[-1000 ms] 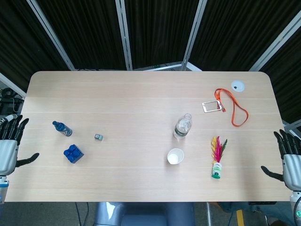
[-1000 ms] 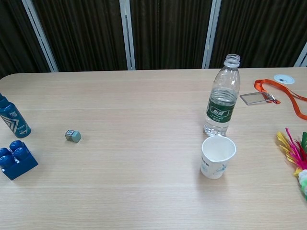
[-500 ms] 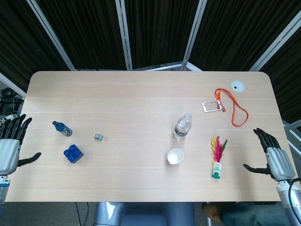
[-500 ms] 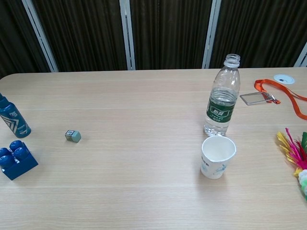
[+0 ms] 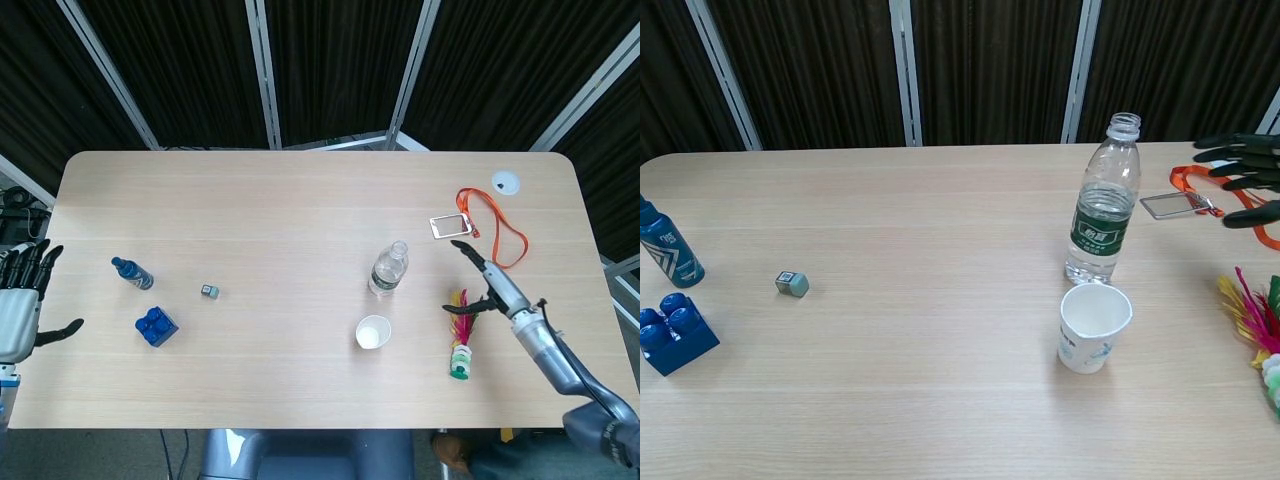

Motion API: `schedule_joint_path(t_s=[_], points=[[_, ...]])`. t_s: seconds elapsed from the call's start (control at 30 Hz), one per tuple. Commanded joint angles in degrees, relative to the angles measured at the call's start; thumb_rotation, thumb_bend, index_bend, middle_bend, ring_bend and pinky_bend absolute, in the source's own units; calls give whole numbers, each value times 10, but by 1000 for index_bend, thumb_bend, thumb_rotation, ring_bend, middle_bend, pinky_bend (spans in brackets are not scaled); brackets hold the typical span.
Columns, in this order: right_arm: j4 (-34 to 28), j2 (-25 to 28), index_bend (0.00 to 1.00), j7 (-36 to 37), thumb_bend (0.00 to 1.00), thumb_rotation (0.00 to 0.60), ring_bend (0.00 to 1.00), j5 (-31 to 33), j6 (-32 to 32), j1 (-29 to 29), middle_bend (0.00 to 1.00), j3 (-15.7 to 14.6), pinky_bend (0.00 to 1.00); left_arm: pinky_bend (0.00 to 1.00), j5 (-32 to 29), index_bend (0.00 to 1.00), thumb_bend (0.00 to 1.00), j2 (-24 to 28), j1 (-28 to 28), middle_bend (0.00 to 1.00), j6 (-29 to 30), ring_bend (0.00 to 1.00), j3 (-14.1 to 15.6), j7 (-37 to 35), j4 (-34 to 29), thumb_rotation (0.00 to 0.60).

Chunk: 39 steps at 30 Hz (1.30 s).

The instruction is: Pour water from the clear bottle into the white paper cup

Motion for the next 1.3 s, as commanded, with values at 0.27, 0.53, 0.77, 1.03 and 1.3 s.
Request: schedule_joint_path(t_s=[0.27, 0.53, 0.77, 1.03, 1.3], points=[[104, -109, 0, 23, 0, 600, 0, -5, -38, 74, 0, -9, 0, 0, -20, 0, 0, -3, -3, 0, -15, 0, -10, 3, 7, 600], [137, -151, 0, 21, 0, 600, 0, 16, -43, 93, 0, -3, 0, 0, -23, 0, 0, -7, -6, 0, -22, 0, -12, 7, 14, 600], [168, -190, 0, 3, 0, 600, 0, 43, -36, 98, 0, 12, 0, 0, -30, 0, 0, -8, -7, 0, -29, 0, -14, 6, 16, 600], [205, -238, 0, 2, 0, 600, 0, 76, -54, 115, 0, 33, 0, 0, -43, 0, 0, -11, -10, 0, -40, 0, -16, 11, 21, 600], [245, -277, 6, 2, 0, 600, 31, 97, -58, 124, 38, 48, 0, 0, -55, 0, 0, -16, -14, 0, -48, 0, -20, 17, 26, 600]])
